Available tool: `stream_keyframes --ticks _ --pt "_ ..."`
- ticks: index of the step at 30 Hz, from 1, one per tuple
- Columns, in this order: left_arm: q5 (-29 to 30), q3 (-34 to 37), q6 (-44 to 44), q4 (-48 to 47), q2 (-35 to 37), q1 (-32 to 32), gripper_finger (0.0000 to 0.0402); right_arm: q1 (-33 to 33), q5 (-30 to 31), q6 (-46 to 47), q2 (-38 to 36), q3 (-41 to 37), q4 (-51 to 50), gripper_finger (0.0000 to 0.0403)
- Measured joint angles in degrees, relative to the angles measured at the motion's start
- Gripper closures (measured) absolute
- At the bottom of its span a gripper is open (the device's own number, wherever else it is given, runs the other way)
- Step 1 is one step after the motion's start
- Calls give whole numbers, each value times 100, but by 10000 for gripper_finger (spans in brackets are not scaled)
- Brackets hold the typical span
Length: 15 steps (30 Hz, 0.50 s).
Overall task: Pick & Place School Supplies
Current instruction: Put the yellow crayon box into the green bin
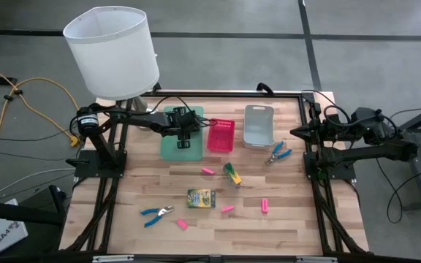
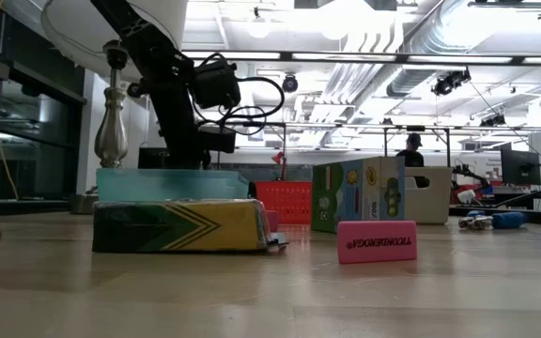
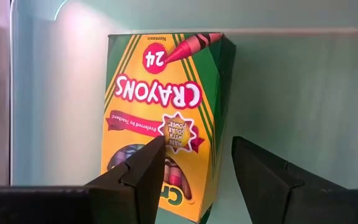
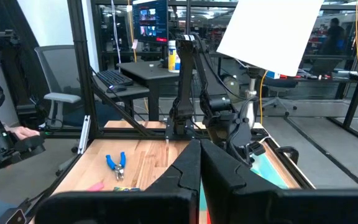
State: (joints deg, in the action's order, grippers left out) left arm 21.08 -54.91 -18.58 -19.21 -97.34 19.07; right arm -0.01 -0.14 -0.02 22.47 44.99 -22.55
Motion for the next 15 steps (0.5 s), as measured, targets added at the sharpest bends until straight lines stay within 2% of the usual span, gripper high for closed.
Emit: stream_keyframes --ticks 15 --pt "42 -3 -1 -2 0 0 224 2 0 1 1 -2 0 401"
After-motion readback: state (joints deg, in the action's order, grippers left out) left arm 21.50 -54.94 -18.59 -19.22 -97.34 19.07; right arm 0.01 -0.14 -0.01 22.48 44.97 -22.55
